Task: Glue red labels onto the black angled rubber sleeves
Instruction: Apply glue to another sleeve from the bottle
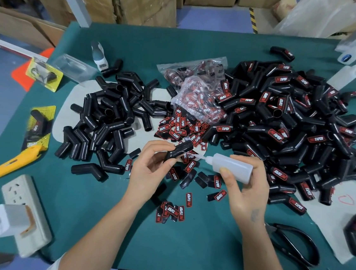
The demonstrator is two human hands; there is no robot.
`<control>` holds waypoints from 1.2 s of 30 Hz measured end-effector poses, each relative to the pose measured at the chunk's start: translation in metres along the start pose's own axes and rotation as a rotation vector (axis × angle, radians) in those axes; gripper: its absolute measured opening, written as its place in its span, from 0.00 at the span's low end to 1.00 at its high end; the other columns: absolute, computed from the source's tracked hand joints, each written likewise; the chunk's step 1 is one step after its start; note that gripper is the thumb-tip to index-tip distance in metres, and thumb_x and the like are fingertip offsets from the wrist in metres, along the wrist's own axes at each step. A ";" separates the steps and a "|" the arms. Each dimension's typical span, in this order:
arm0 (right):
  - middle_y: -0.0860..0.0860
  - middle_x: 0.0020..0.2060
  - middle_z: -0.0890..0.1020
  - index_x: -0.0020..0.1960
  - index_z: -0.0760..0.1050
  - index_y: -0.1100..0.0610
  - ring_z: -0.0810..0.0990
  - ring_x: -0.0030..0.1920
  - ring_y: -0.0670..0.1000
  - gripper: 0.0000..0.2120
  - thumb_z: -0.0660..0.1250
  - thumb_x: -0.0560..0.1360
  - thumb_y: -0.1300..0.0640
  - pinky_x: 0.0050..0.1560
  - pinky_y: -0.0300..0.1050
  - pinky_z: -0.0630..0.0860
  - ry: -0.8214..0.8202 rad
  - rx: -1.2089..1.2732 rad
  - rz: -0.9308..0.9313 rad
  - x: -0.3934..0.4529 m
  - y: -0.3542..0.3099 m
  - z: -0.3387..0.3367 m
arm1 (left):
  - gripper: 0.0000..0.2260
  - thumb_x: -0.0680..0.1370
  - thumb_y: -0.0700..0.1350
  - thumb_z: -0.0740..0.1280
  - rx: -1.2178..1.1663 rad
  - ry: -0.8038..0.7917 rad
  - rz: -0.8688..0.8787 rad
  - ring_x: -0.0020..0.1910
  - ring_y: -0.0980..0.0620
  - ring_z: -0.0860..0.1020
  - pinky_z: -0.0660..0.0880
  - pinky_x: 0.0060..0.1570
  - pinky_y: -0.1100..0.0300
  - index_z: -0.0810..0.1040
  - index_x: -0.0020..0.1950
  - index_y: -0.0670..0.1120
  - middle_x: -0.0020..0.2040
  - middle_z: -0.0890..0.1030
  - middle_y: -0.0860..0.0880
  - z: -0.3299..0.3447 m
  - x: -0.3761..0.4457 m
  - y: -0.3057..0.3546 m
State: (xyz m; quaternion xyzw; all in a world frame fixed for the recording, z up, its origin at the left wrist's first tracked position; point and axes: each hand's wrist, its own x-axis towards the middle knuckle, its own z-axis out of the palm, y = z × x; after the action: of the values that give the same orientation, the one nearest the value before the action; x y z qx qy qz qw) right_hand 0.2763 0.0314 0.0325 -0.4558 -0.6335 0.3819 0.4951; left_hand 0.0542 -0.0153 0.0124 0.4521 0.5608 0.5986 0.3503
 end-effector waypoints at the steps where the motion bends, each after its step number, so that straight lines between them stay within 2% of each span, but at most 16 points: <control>1: 0.37 0.54 0.81 0.59 0.74 0.33 0.82 0.54 0.45 0.14 0.71 0.77 0.47 0.50 0.36 0.77 0.003 0.004 0.002 0.000 0.000 0.000 | 0.15 0.78 0.35 0.72 0.002 0.002 0.002 0.64 0.49 0.80 0.75 0.65 0.61 0.83 0.57 0.56 0.60 0.81 0.48 0.000 0.000 0.000; 5: 0.37 0.54 0.81 0.59 0.75 0.33 0.81 0.53 0.45 0.14 0.72 0.77 0.47 0.50 0.34 0.76 -0.011 0.005 0.004 0.000 0.001 0.001 | 0.17 0.78 0.36 0.73 0.003 0.007 0.004 0.64 0.48 0.79 0.75 0.64 0.63 0.83 0.57 0.59 0.59 0.81 0.49 0.000 0.000 0.002; 9: 0.38 0.54 0.81 0.59 0.74 0.33 0.82 0.53 0.45 0.14 0.72 0.77 0.46 0.49 0.36 0.77 -0.003 0.002 0.011 0.000 0.001 0.000 | 0.17 0.78 0.36 0.73 -0.001 0.004 0.002 0.64 0.47 0.79 0.74 0.65 0.62 0.83 0.56 0.58 0.59 0.80 0.48 0.000 -0.001 0.002; 13: 0.37 0.54 0.81 0.59 0.74 0.33 0.81 0.52 0.43 0.14 0.71 0.77 0.47 0.48 0.33 0.76 0.000 0.001 -0.004 0.000 -0.001 0.000 | 0.15 0.78 0.36 0.73 0.008 -0.009 -0.004 0.64 0.47 0.80 0.75 0.64 0.62 0.84 0.57 0.56 0.60 0.80 0.48 0.000 -0.001 0.002; 17: 0.38 0.54 0.81 0.59 0.74 0.34 0.82 0.52 0.44 0.13 0.72 0.78 0.46 0.49 0.34 0.77 0.021 0.022 0.011 0.001 0.000 -0.001 | 0.15 0.78 0.36 0.73 0.005 -0.009 -0.004 0.64 0.48 0.80 0.75 0.64 0.63 0.84 0.56 0.57 0.60 0.80 0.49 0.000 -0.002 0.002; 22: 0.37 0.53 0.81 0.58 0.74 0.34 0.82 0.51 0.42 0.13 0.72 0.78 0.46 0.49 0.31 0.76 0.035 0.041 0.008 0.002 -0.003 0.000 | 0.15 0.78 0.37 0.73 -0.001 -0.006 -0.012 0.64 0.48 0.80 0.75 0.63 0.64 0.84 0.57 0.58 0.60 0.80 0.50 0.000 -0.001 0.001; 27: 0.38 0.54 0.81 0.58 0.74 0.33 0.82 0.52 0.44 0.13 0.72 0.77 0.46 0.50 0.34 0.77 0.047 0.047 0.013 0.002 -0.003 -0.001 | 0.11 0.78 0.44 0.74 -0.010 -0.008 -0.014 0.65 0.46 0.79 0.75 0.64 0.62 0.84 0.57 0.57 0.60 0.80 0.50 -0.001 -0.002 0.000; 32: 0.38 0.54 0.81 0.58 0.74 0.34 0.83 0.50 0.43 0.12 0.72 0.78 0.46 0.48 0.33 0.77 0.032 0.047 0.008 0.001 -0.003 0.000 | 0.10 0.78 0.44 0.74 -0.005 -0.007 -0.013 0.65 0.45 0.79 0.75 0.65 0.62 0.83 0.57 0.57 0.61 0.80 0.48 -0.002 -0.001 -0.001; 36: 0.38 0.54 0.80 0.58 0.74 0.33 0.82 0.54 0.47 0.12 0.71 0.78 0.45 0.51 0.36 0.78 0.050 0.038 0.016 0.001 -0.001 -0.002 | 0.10 0.78 0.45 0.74 0.001 -0.007 -0.015 0.65 0.46 0.79 0.75 0.65 0.62 0.83 0.57 0.57 0.61 0.80 0.48 -0.003 -0.001 -0.002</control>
State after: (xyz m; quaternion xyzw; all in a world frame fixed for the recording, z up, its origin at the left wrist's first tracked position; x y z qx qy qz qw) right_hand 0.2775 0.0325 0.0347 -0.4609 -0.6098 0.3864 0.5162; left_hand 0.0520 -0.0170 0.0105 0.4503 0.5632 0.5941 0.3566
